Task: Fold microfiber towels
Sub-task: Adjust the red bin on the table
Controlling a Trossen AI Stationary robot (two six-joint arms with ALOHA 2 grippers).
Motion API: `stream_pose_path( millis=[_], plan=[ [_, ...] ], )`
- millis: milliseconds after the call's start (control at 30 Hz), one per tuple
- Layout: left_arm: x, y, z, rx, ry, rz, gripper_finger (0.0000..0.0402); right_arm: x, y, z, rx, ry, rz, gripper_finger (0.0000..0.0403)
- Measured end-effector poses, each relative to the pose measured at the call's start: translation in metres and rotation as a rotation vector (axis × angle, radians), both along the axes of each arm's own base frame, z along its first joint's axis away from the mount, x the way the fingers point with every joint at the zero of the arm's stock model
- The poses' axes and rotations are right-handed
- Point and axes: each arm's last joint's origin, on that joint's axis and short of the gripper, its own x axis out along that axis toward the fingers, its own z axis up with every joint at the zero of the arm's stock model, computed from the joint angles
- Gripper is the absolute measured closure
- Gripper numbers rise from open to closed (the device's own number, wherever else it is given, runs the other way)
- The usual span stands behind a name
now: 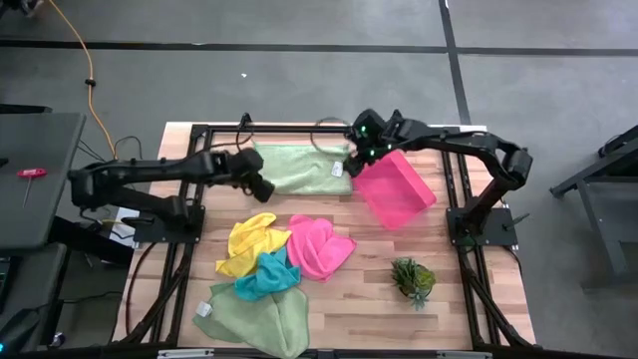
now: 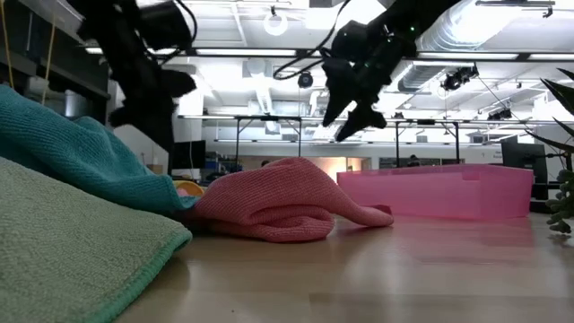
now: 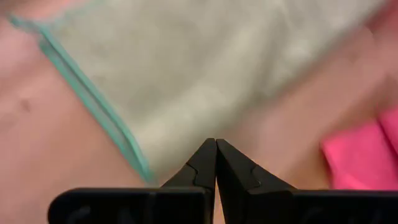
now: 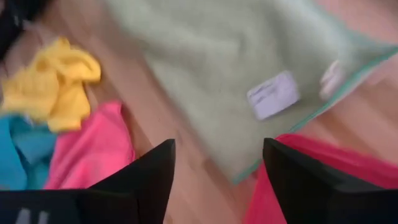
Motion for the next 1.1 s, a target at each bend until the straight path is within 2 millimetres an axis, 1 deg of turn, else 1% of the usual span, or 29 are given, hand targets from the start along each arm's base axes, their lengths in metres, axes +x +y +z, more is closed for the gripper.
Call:
stream_pose_path(
  millis=[67,133,200,300,333,433,533,633,733,933,1100],
  plan=[
    [-0.002,0.012,-0.003,0.026,0.021,0.011,0.0401,0.003,0.009,-0.010,-0.013,0.006,0.007,0.0189],
    [-0.003,0.023,-0.007,0.038,0.036,0.015,0.0401,0.005,0.014,-0.015,-0.026,0.010,-0.008,0.0221],
    [-0.005,0.031,-0.012,0.017,0.055,0.011,0.0401,0.008,0.018,-0.014,-0.059,0.015,-0.032,0.0271],
    [-0.007,0.039,-0.020,-0.021,0.073,0.008,0.0401,0.010,0.021,-0.014,-0.112,0.032,-0.057,0.0369],
    [-0.006,0.041,-0.022,-0.034,0.076,0.007,0.0401,0.010,0.021,-0.014,-0.117,0.032,-0.061,0.0385],
    [-0.004,0.044,-0.026,-0.053,0.065,0.000,0.0401,0.014,0.020,-0.024,-0.085,0.058,-0.101,0.0383],
    [-0.001,0.045,-0.027,-0.043,0.042,-0.005,0.0401,0.020,0.018,-0.038,-0.066,0.086,-0.104,0.0397],
    [0.001,0.046,-0.026,-0.033,0.022,-0.004,0.0401,0.024,0.017,-0.047,-0.069,0.133,-0.133,0.0397],
    [0.000,0.046,-0.025,-0.033,0.022,0.002,0.0401,0.025,0.014,-0.044,-0.089,0.129,-0.156,0.0401],
    [0.000,0.046,-0.025,-0.033,0.022,0.011,0.0401,0.012,0.001,-0.048,-0.089,0.217,-0.216,0.0402],
    [0.000,0.046,-0.025,-0.034,0.021,0.014,0.0401,0.008,-0.004,-0.048,-0.100,0.240,-0.242,0.0402]
  ],
)
